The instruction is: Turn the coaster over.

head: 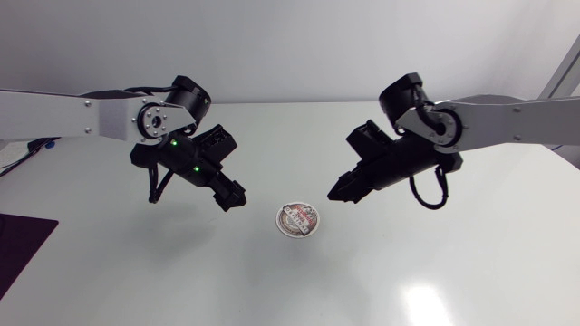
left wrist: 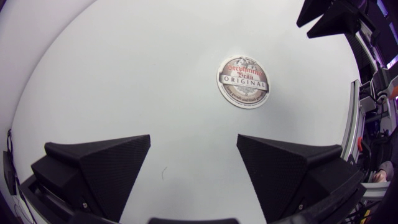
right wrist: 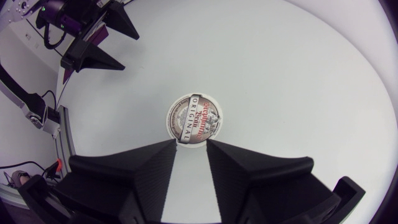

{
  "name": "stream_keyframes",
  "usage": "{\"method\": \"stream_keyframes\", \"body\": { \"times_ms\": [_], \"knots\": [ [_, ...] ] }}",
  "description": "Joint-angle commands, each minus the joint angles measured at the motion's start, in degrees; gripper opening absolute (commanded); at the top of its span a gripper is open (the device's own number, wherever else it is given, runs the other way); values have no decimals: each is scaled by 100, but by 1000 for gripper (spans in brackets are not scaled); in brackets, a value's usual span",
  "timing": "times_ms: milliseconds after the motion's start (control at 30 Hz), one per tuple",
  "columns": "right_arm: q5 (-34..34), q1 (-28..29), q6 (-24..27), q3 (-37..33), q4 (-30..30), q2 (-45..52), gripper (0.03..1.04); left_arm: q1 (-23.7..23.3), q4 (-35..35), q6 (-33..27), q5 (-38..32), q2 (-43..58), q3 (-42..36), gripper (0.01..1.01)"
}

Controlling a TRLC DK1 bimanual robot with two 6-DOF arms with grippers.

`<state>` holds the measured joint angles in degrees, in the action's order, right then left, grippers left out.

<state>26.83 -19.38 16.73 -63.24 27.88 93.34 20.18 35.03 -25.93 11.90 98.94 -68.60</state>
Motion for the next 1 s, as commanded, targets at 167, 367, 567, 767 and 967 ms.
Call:
{"method": "stream_keyframes", "body": {
  "times_ms": [167, 367, 567, 767, 967],
  "knots": [
    [7, -189, 234, -399, -107, 1186, 44, 108, -13, -114, 357, 724, -558, 969],
    [33, -189, 313, -663, -134, 1758, 44, 258, 39, -61, 524, 961, -804, 970],
    [68, -251, 348, -839, -98, 2162, 44, 293, 154, -43, 682, 1146, -1015, 970],
    [103, -444, 348, -935, -19, 2355, 44, 302, 277, 1, 919, 1620, -1349, 970],
    [174, -506, 401, -1164, 174, 2540, 44, 311, 628, 9, 1104, 2086, -1824, 969]
  ]
}}
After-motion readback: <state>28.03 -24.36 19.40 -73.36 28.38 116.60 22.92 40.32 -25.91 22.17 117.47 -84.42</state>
